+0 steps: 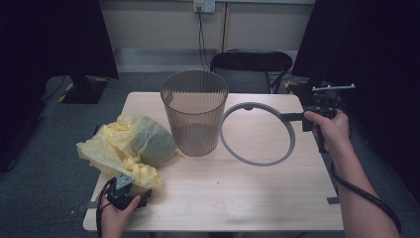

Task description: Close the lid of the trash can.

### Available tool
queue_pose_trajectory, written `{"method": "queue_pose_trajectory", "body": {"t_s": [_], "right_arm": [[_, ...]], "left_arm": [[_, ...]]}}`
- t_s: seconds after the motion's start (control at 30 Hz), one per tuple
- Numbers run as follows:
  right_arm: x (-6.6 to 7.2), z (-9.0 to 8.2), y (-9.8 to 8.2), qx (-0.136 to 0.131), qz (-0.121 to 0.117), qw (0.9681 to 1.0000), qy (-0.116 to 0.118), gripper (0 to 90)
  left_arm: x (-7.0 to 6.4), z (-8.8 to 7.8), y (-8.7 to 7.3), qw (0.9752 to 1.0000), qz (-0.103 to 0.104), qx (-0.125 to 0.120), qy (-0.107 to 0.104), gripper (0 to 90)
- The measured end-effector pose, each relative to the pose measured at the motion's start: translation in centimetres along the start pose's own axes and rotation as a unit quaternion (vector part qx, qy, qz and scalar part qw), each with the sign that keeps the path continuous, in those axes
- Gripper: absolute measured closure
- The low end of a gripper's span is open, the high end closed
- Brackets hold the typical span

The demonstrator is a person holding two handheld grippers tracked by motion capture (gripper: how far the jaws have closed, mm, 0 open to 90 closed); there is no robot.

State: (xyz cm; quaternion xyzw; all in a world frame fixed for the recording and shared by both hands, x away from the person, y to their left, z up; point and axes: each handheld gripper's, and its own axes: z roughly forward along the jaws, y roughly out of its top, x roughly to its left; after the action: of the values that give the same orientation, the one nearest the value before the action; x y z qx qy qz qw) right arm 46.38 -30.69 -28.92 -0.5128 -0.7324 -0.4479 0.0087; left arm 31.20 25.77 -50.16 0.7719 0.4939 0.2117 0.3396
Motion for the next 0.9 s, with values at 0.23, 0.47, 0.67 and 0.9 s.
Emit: {"method": "queue_pose_trajectory", "body": {"t_s": [0.23, 0.47, 0.67, 0.9], "right_arm": [[0.1, -0.5, 0.1, 0.000, 0.002, 1.0000, 0.009, 83.9], [0.3, -1.0, 0.4, -0.006, 0.006, 0.9999, 0.008, 83.9], [1.1, -1.2, 1.3, -0.018, 0.005, 0.9998, 0.003, 83.9], [1.6, -0.5, 2.7, -0.026, 0.017, 0.9995, -0.001, 83.9]], "left_arm": [[0.0, 0.0, 0.0, 1.0000, 0.000, 0.000, 0.000, 12.3], [0.0, 0.0, 0.0, 1.0000, 0.000, 0.000, 0.000, 12.3], [0.0, 0.0, 0.0, 1.0000, 0.001, 0.000, 0.000, 12.3], [0.0, 0.0, 0.0, 1.0000, -0.001, -0.002, 0.000, 12.3]]}}
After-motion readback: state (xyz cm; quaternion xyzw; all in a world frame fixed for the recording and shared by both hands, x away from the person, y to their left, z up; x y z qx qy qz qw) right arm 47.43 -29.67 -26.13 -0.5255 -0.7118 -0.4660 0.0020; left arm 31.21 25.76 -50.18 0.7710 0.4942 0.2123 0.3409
